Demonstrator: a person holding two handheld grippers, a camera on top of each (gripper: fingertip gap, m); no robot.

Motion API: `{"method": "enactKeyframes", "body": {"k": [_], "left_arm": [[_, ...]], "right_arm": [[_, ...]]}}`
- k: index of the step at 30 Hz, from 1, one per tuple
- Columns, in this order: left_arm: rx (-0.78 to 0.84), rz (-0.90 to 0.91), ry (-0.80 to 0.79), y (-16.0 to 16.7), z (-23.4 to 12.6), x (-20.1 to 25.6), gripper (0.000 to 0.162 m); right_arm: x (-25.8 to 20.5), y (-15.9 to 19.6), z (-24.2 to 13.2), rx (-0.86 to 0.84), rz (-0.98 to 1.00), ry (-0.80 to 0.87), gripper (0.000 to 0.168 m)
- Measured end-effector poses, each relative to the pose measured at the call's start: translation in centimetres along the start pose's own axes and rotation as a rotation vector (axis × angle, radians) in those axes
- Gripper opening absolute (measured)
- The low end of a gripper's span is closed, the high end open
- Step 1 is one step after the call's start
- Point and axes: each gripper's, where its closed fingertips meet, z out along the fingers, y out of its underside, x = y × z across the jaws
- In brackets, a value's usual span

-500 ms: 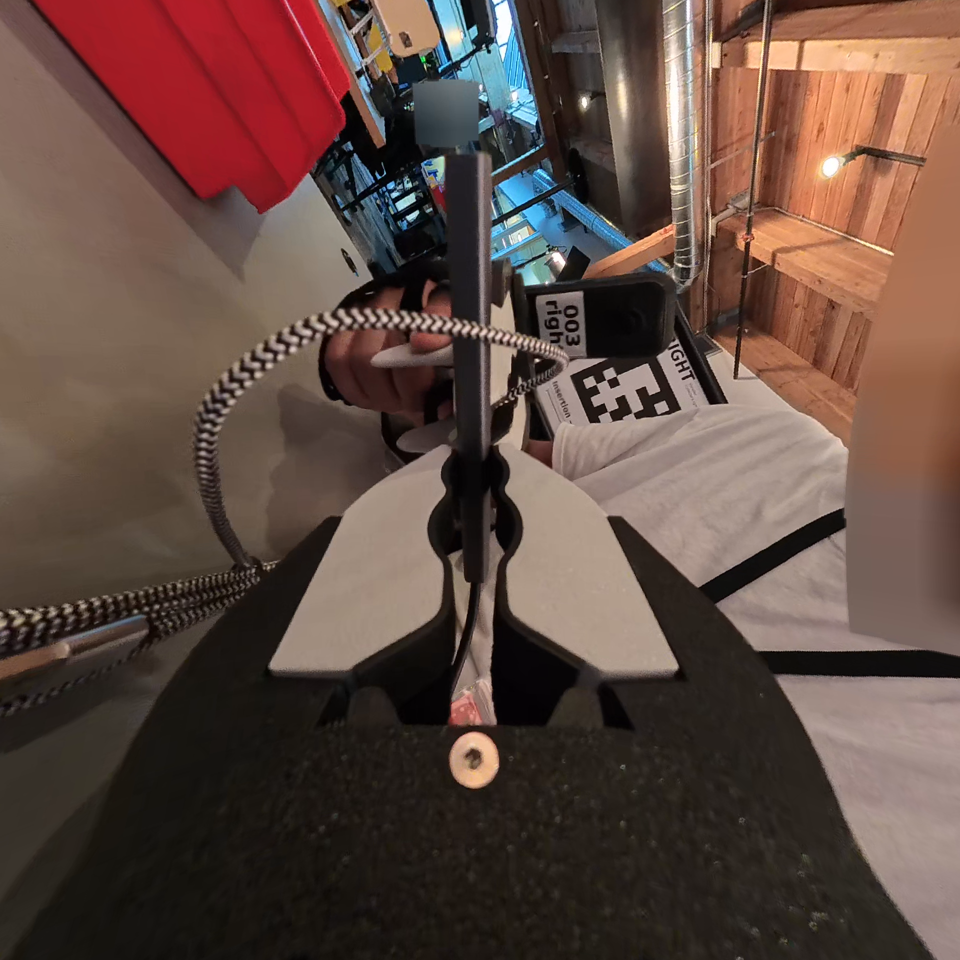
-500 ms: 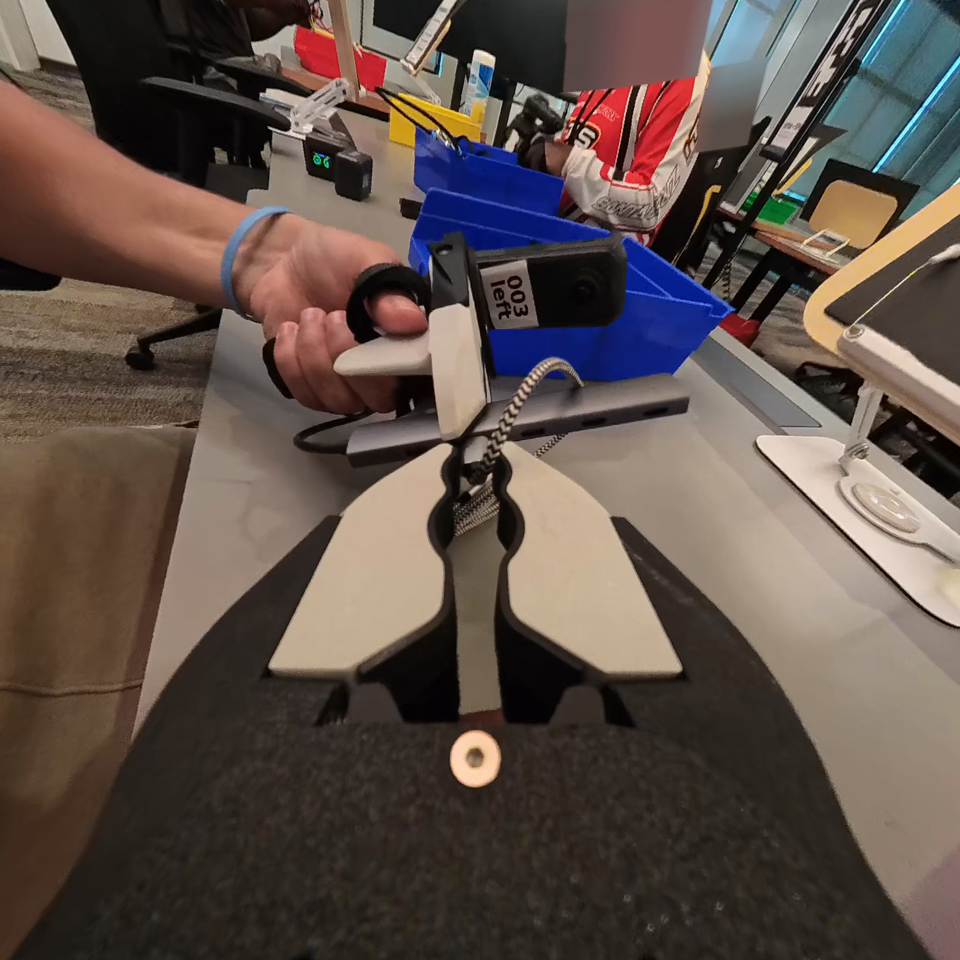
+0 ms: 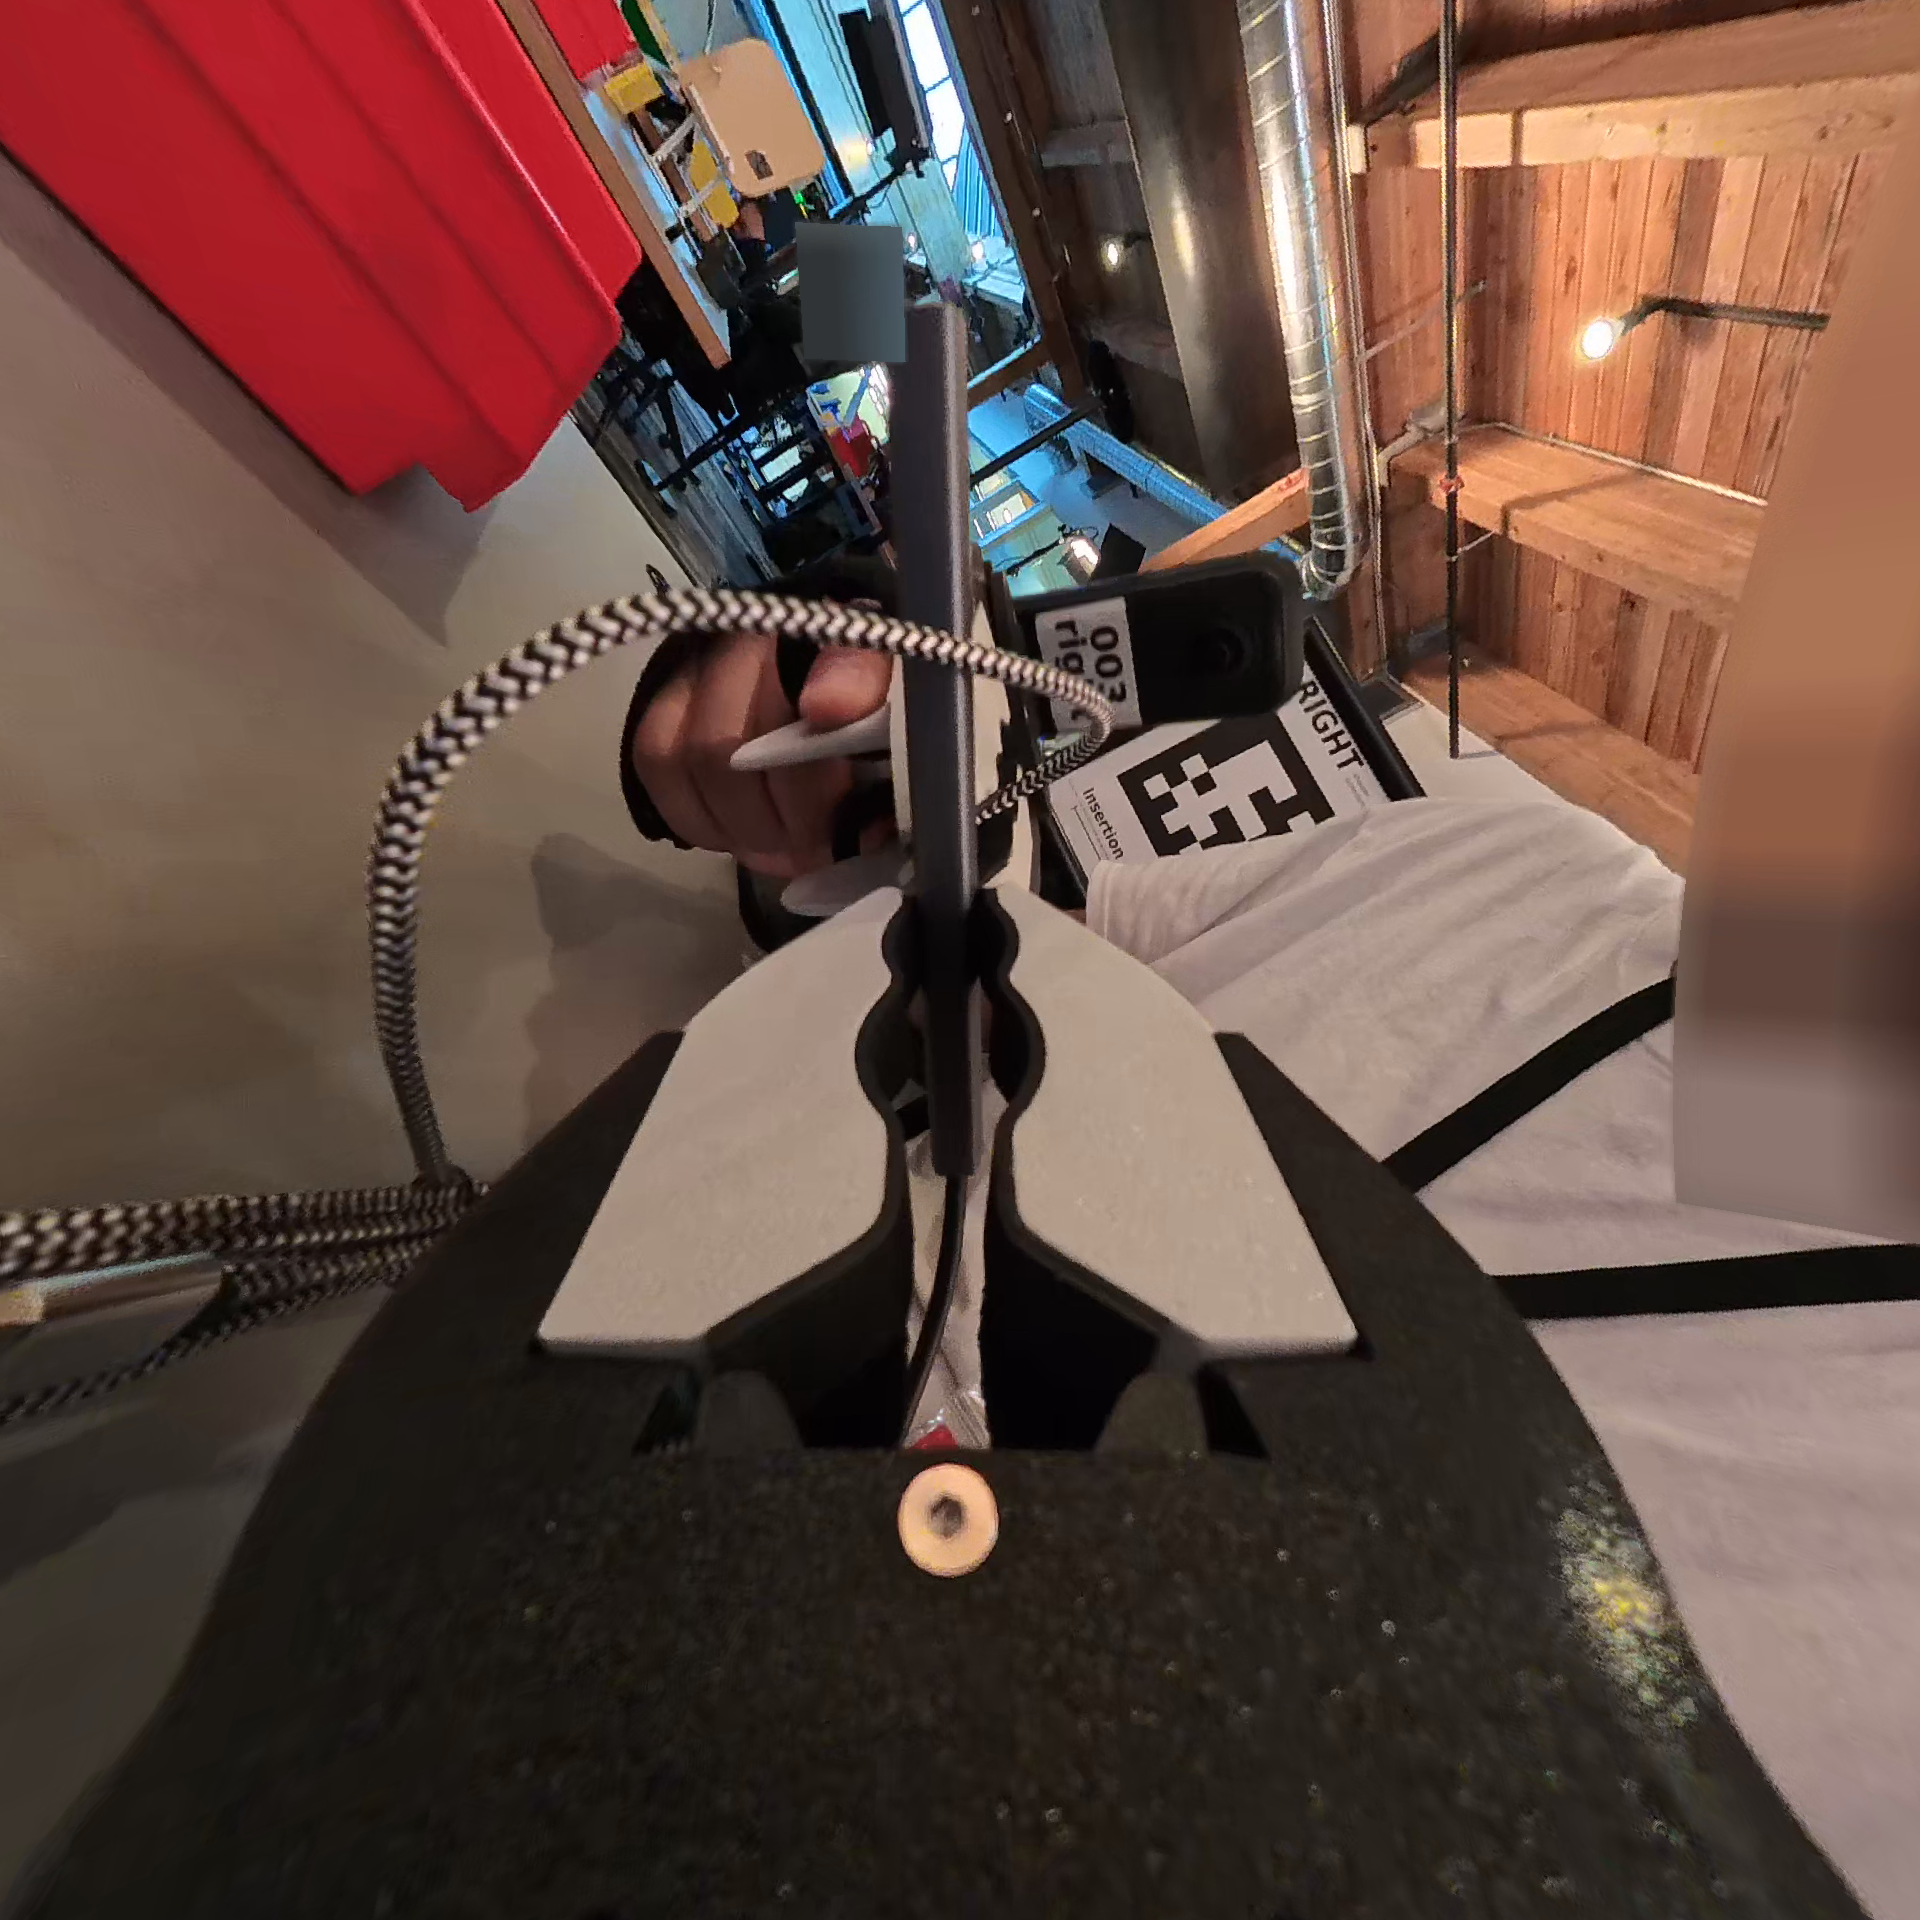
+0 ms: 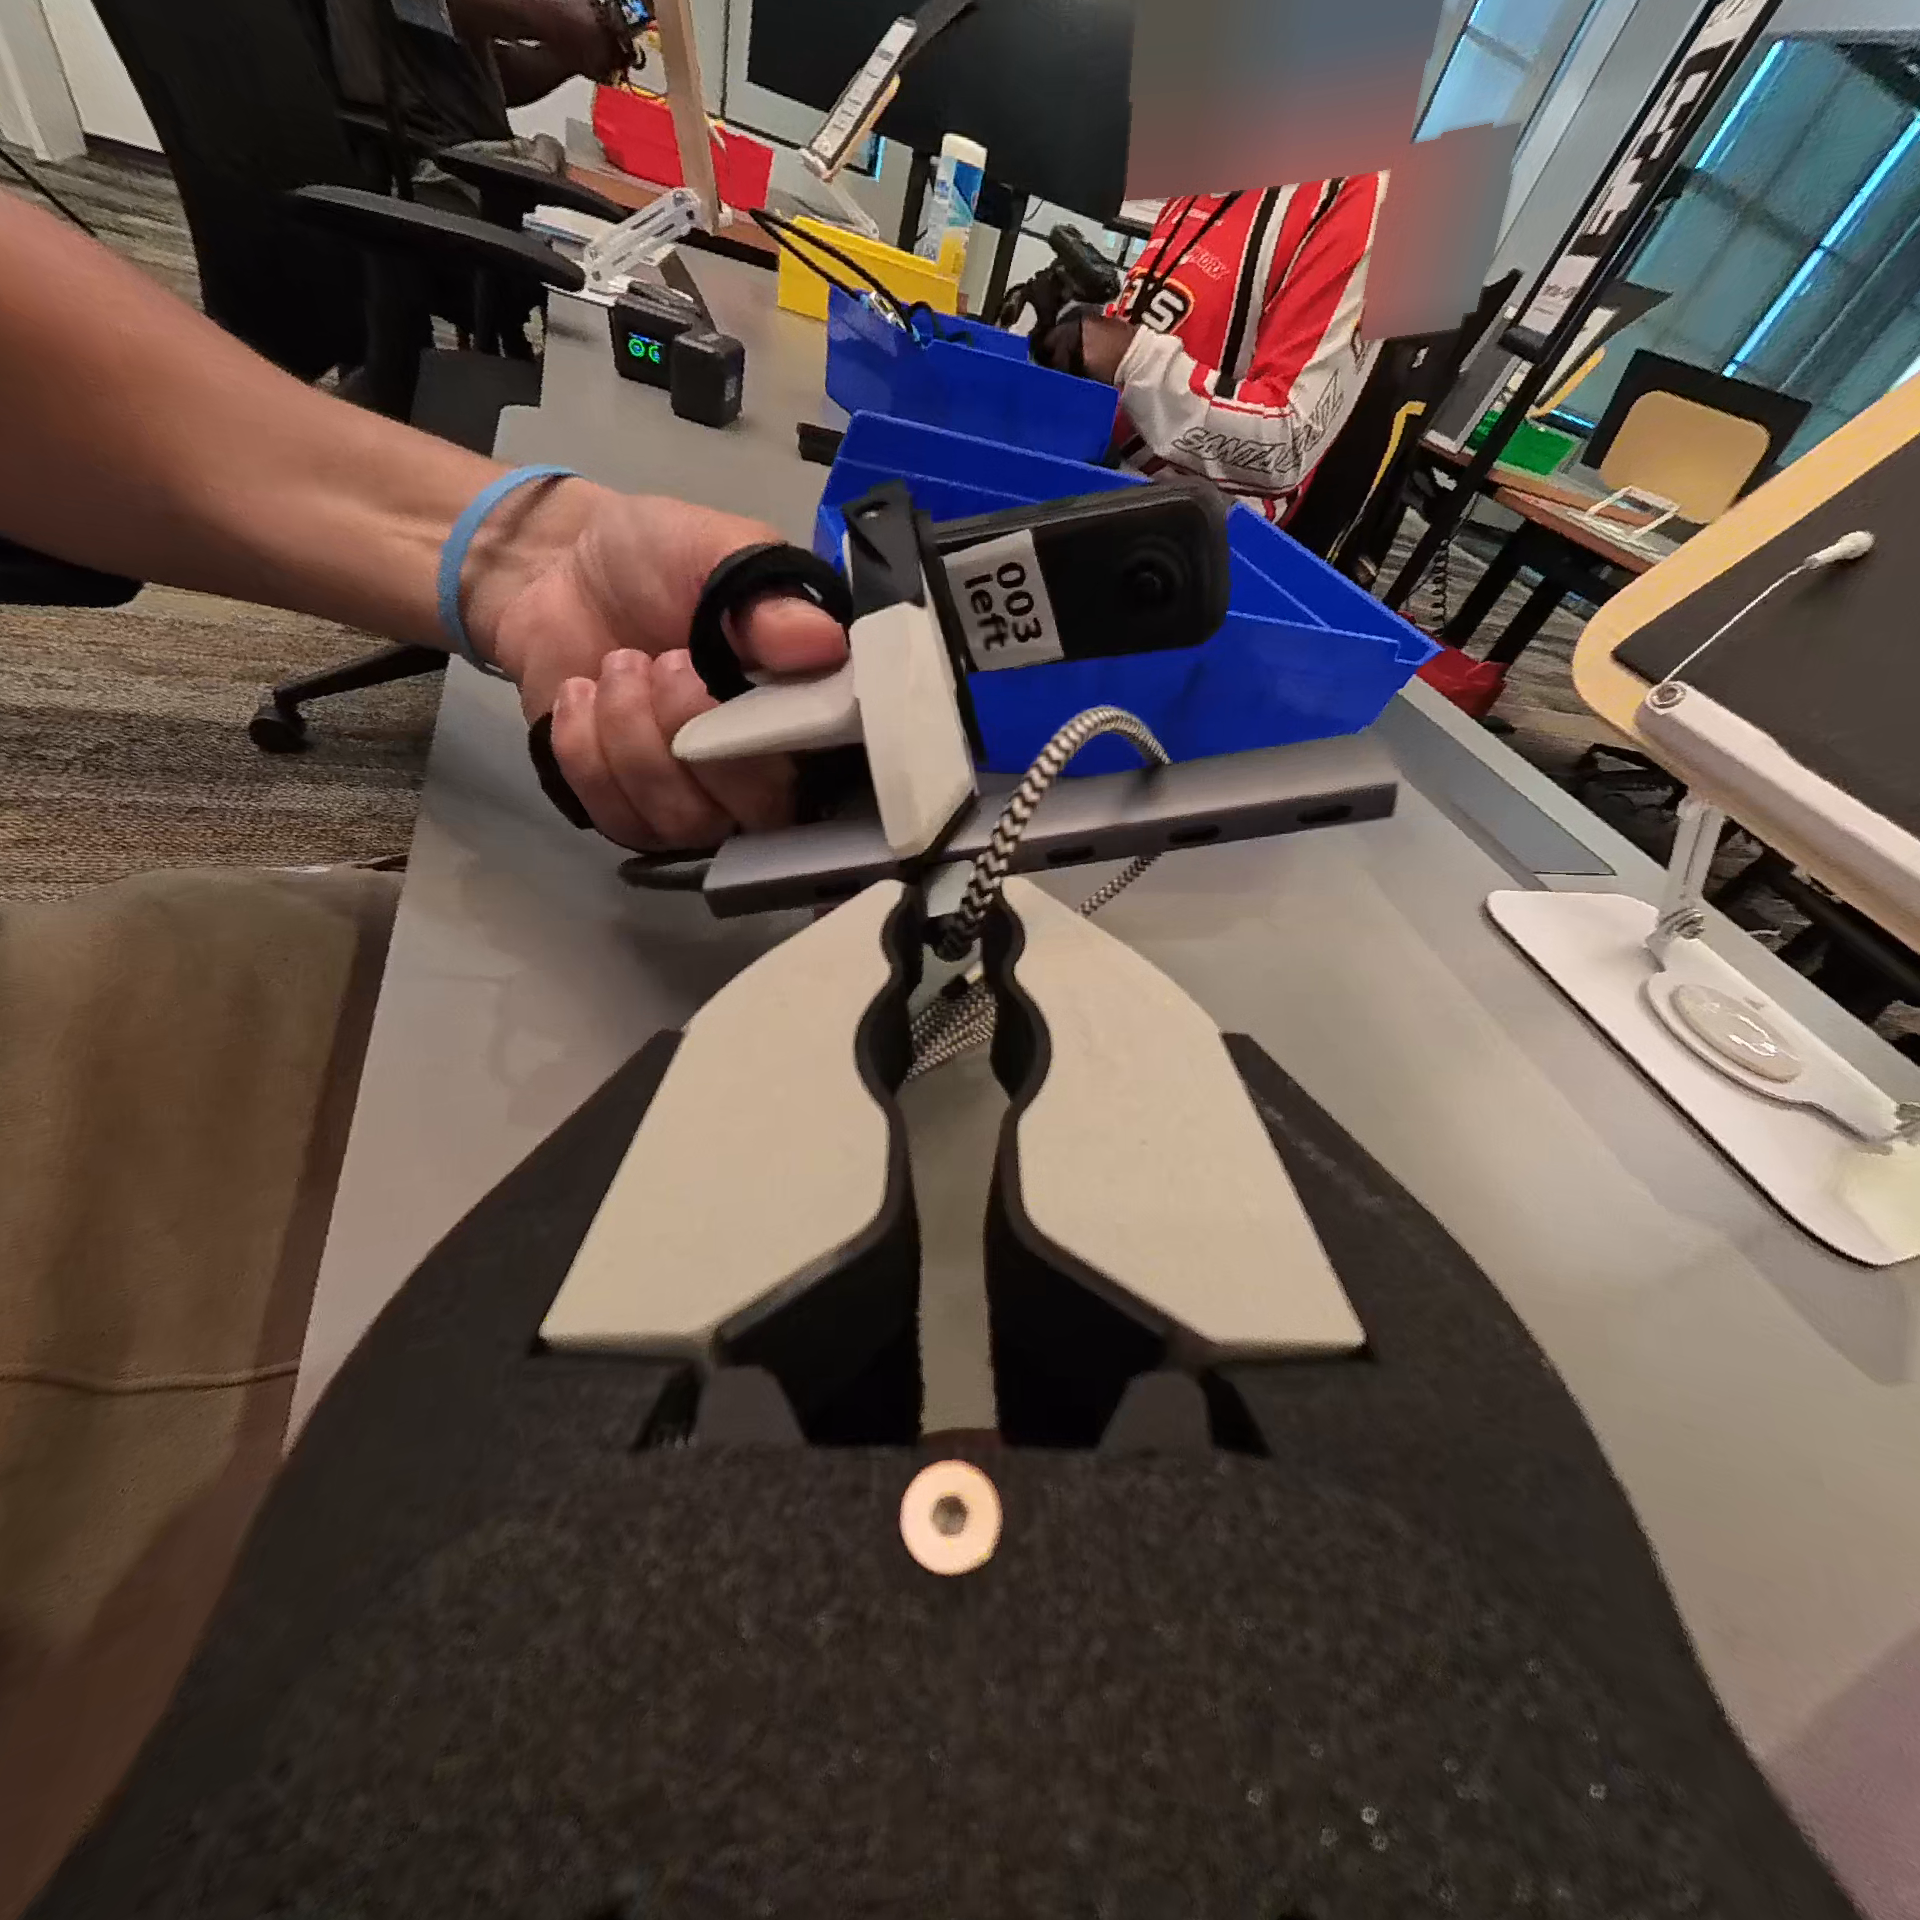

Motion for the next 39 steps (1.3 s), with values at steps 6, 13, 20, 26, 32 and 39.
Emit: {"method": "enactKeyframes", "body": {"k": [6,13,20,26,32,39], "left_arm": [[0.002,0.036,-0.013,0.0,0.1,0.0,0.010],[0.201,0.043,-0.103,-4.0,-6.1,-0.8,0.009],[0.063,0.181,-0.221,-2.8,-2.8,-0.8,0.009],[-0.007,0.130,-0.223,-1.0,-1.8,-2.2,0.010],[-0.046,0.112,-0.255,-0.1,-1.5,-3.1,0.008],[-0.119,0.164,-0.360,1.1,-1.2,-3.7,0.010]], "right_arm": [[0.0,0.0,-0.2,0.011,0.019,-0.010,0.010],[3.9,-0.1,-3.8,0.078,0.141,0.081,0.010],[2.8,1.1,-1.5,-0.030,0.124,0.087,0.010],[5.7,0.7,-3.3,0.054,0.246,0.168,0.010],[6.2,-0.1,-3.8,0.152,0.351,0.146,0.010],[8.3,-2.3,-4.7,0.257,0.475,0.189,0.010]]}}
